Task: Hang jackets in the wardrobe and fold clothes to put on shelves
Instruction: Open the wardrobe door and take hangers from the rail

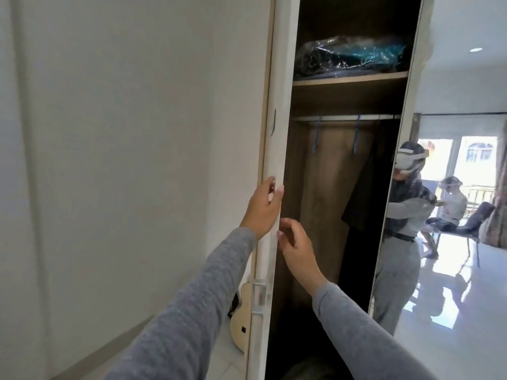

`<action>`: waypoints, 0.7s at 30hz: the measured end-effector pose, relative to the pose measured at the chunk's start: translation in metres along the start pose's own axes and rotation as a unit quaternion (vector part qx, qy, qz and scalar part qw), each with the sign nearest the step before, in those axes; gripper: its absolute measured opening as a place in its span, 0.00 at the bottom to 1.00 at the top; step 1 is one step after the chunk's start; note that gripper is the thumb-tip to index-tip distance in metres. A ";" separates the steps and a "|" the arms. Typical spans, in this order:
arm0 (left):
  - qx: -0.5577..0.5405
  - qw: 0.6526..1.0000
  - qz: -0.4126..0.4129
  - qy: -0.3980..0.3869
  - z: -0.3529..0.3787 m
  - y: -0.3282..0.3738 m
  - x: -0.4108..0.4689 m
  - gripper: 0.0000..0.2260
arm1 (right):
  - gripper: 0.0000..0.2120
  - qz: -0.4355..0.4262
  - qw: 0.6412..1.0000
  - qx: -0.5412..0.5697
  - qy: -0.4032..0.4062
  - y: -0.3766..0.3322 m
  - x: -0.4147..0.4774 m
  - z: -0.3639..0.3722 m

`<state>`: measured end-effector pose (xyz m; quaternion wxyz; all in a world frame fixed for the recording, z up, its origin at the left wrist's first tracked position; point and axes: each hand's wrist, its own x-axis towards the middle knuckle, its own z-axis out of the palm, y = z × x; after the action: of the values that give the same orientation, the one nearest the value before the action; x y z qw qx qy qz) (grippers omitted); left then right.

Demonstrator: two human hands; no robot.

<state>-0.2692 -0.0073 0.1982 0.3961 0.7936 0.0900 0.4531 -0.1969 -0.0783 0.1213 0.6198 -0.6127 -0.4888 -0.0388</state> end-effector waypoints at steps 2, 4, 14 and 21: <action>0.006 0.999 0.030 0.031 -0.010 0.009 0.010 0.22 | 0.10 -0.003 0.999 0.024 -0.022 -0.002 0.007 0.008; 0.043 0.996 0.054 0.053 -0.020 0.012 0.019 0.24 | 0.13 -0.012 0.998 0.054 -0.042 -0.006 0.014 0.022; 0.176 0.964 0.102 0.168 -0.076 -0.017 0.049 0.30 | 0.29 -0.087 0.984 0.068 -0.141 -0.011 0.061 0.101; 0.389 0.872 0.168 0.246 -0.131 -0.059 0.086 0.29 | 0.25 -0.120 0.981 0.020 -0.154 -0.004 0.103 0.149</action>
<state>-0.3106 0.1470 0.2484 -0.0618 0.7492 0.2188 0.6221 -0.2295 0.0959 0.1573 0.5404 -0.5357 -0.6488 -0.0077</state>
